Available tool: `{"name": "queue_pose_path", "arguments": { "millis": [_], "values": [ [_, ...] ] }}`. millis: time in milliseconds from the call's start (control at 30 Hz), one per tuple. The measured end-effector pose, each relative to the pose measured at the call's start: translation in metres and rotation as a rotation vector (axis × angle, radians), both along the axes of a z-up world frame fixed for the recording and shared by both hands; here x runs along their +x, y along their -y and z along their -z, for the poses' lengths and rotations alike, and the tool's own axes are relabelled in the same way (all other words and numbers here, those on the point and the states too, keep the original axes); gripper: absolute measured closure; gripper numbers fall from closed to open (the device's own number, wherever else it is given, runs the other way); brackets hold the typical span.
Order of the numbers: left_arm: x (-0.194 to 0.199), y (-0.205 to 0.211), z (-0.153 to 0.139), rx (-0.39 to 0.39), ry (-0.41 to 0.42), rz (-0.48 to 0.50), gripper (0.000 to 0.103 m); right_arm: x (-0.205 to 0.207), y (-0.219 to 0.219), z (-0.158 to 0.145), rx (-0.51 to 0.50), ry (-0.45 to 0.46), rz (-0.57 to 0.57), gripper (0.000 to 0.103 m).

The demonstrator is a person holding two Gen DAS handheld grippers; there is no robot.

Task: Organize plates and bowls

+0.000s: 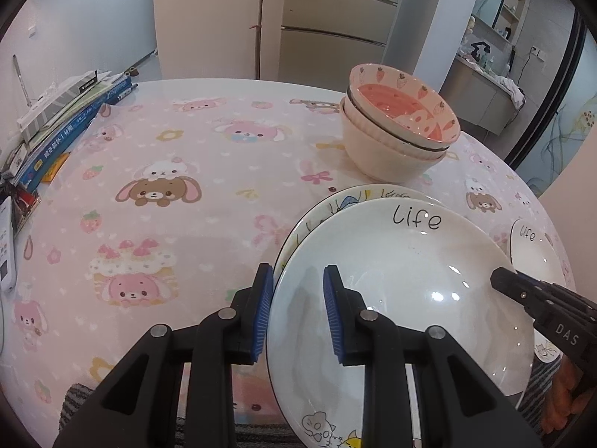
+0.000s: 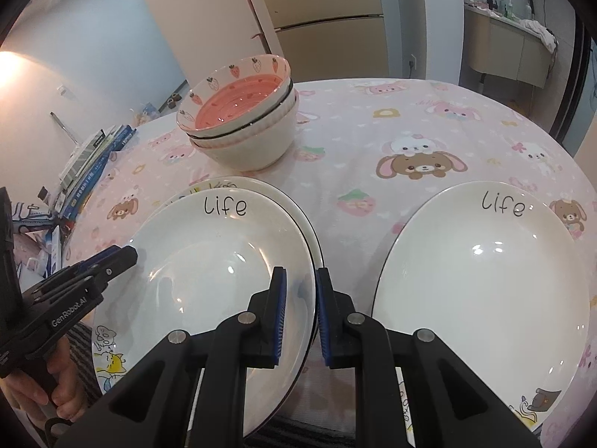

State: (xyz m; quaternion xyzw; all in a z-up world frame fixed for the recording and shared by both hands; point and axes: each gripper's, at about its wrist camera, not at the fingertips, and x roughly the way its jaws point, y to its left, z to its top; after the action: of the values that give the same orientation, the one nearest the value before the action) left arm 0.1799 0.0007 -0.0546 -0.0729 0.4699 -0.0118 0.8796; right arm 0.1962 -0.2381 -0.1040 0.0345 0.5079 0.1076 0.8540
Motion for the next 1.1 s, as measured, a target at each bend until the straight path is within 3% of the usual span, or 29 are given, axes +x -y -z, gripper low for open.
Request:
{"name": "queue_pose_path", "arguments": {
  "millis": [200,400,533,767,1000,1100],
  "values": [
    [0.0,0.007,0.0,0.031,0.007,0.016,0.079,0.0,0.0,0.002,-0.025,-0.003,-0.005,0.085],
    [-0.001,-0.001,-0.002,-0.032,0.011,0.004,0.078,0.001,0.003,0.005,-0.01,-0.022,-0.005,0.085],
    [-0.001,-0.004,-0.002,-0.085,0.009,0.005,0.054,0.002,0.004,0.005,-0.006,-0.024,-0.008,0.085],
    [-0.003,-0.006,-0.006,-0.05,0.036,-0.019,0.044,0.004,0.007,0.011,0.02,-0.06,-0.006,0.085],
    [-0.003,-0.005,-0.009,-0.045,0.053,-0.009,0.041,0.004,0.017,-0.001,0.053,-0.022,0.037,0.085],
    [-0.007,-0.004,-0.016,-0.049,0.09,-0.002,0.039,0.005,0.024,-0.004,0.064,-0.03,0.059,0.077]
  ]
}}
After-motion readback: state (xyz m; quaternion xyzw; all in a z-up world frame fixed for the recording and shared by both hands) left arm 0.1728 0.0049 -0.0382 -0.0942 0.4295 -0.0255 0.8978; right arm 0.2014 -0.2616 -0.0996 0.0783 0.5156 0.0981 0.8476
